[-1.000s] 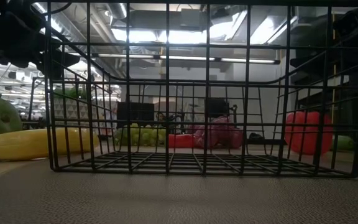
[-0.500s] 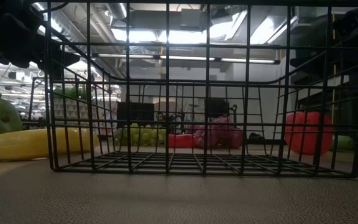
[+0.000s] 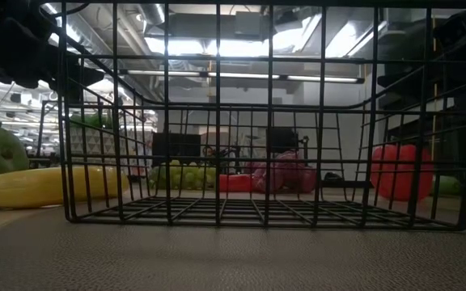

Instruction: Build produce basket

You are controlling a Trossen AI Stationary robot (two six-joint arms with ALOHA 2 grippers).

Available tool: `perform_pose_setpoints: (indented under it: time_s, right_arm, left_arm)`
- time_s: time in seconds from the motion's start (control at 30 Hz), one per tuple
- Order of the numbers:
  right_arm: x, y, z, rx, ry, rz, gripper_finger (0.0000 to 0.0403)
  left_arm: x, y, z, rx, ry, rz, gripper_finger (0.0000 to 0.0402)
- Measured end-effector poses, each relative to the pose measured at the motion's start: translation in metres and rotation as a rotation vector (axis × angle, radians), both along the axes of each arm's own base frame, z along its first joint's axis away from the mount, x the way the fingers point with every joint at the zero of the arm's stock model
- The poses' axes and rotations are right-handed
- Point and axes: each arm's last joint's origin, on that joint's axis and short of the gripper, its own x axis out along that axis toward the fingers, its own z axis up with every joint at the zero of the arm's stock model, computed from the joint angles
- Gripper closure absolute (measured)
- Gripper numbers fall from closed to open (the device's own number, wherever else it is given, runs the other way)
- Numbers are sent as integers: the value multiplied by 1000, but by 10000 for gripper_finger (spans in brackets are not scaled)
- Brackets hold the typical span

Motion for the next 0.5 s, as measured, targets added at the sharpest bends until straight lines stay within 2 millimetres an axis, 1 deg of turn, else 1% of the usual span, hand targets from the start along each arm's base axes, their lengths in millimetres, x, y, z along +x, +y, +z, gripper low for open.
perform_pose_setpoints:
  time_s: [0.13,0.33,0.5]
  right_arm:
    - [0,0,0,0,0,0,81]
    - [0,0,0,0,0,0,81]
    - [0,0,0,0,0,0,81]
  left_arm:
    - [0,0,0,-17,1,0,154]
    - [0,0,0,-134,6,-5,154]
    - [0,0,0,-142,7,-5,154]
